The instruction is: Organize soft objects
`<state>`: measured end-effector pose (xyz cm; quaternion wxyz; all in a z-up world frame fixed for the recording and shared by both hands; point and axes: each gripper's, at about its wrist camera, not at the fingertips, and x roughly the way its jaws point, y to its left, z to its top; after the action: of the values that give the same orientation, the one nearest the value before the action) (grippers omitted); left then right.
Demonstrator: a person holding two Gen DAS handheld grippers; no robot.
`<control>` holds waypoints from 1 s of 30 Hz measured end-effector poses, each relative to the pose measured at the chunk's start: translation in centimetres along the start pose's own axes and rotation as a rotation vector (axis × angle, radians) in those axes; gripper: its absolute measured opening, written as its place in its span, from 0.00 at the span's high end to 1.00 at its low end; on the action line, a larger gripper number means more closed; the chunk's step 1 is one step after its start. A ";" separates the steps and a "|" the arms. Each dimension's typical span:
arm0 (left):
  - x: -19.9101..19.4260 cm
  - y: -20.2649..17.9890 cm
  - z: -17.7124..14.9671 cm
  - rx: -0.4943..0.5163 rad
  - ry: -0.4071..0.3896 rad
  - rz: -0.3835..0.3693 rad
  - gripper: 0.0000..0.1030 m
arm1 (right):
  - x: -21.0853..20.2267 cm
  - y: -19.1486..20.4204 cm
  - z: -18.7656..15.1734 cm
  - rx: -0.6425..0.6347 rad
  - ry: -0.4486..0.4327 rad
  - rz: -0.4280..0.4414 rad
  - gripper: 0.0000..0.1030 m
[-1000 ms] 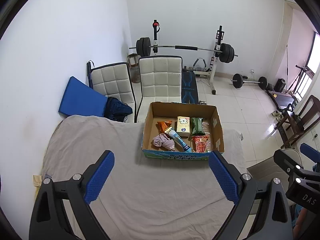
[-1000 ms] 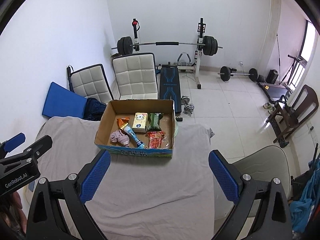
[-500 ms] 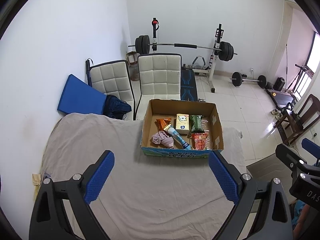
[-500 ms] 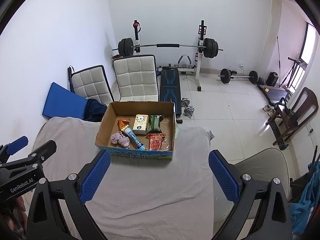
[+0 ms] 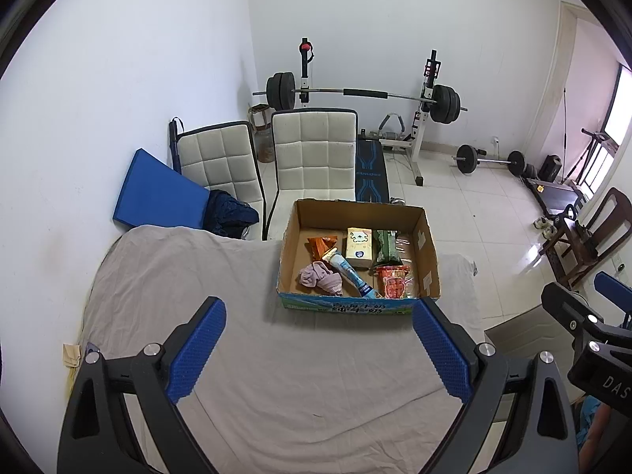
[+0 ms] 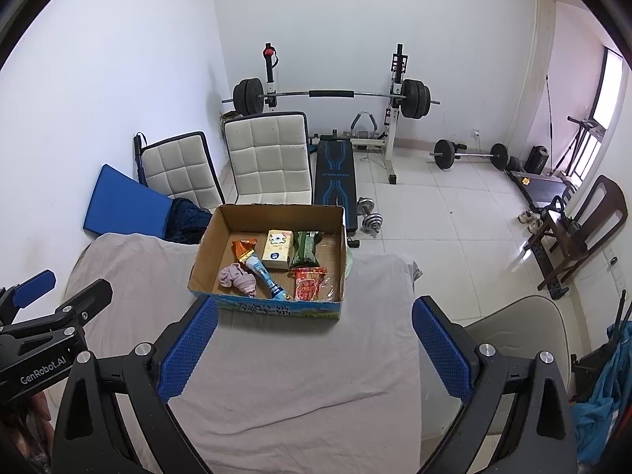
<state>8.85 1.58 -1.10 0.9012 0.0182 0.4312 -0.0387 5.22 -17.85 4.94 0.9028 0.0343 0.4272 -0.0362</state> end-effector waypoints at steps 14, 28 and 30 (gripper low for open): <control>-0.2 -0.1 0.1 -0.001 -0.002 -0.002 0.06 | -0.3 0.2 0.3 -0.006 -0.004 0.000 0.03; -0.7 -0.1 0.5 0.000 -0.007 -0.002 0.06 | -0.4 0.1 0.7 -0.012 -0.009 -0.001 0.03; -0.8 -0.1 0.7 0.001 -0.007 -0.002 0.06 | -0.3 0.0 0.8 -0.009 -0.008 -0.002 0.03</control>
<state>8.86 1.45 0.01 0.9028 0.0181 0.4278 -0.0401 5.63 -17.90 5.64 0.9047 0.0295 0.4237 -0.0351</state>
